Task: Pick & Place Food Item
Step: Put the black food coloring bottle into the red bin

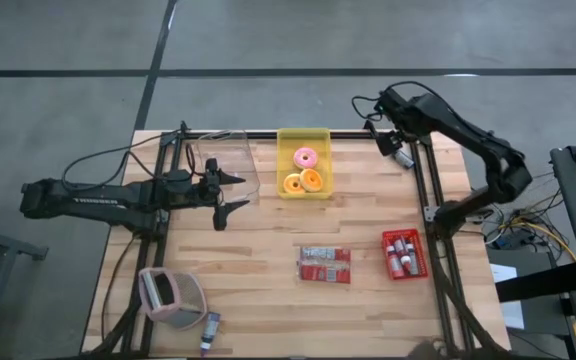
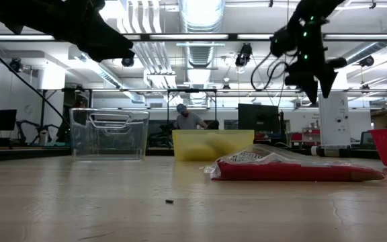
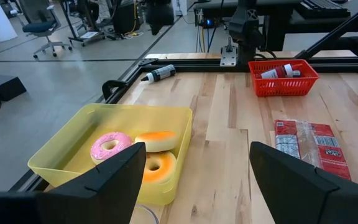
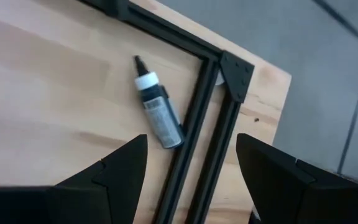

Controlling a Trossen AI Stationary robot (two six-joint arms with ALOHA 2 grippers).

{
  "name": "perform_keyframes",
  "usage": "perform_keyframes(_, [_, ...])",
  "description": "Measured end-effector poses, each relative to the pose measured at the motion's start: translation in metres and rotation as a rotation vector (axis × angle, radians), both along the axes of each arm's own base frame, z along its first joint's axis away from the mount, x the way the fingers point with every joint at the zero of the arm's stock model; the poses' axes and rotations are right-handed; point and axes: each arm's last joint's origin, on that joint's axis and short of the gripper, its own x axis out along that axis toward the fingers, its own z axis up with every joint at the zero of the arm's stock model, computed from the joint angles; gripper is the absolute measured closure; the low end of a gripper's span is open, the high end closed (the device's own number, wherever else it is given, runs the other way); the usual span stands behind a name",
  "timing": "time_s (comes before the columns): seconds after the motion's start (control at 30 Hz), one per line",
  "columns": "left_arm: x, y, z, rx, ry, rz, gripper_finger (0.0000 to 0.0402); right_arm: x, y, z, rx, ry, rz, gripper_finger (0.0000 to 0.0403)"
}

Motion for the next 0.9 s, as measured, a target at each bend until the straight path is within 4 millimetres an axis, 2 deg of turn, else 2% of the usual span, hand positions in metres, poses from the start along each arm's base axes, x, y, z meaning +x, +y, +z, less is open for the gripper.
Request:
perform_keyframes(0.13, [0.0,0.0,0.0,0.0,0.0,0.0,0.0108,-0.002,-0.022,-0.018,0.05,0.01,-0.043,0.0161])
perform_keyframes(0.33, [0.0,0.0,0.0,0.0,0.0,0.0,0.0109,0.001,-0.04,-0.04,0.132,0.022,-0.018,0.0161])
perform_keyframes(0.5, [0.0,0.0,0.0,0.0,0.0,0.0,0.011,0.005,-0.047,-0.057,0.206,0.072,0.037,0.0161])
perform_keyframes(0.9, [0.0,0.0,0.0,0.0,0.0,0.0,0.011,0.016,-0.061,-0.101,0.31,0.143,0.002,0.0161])
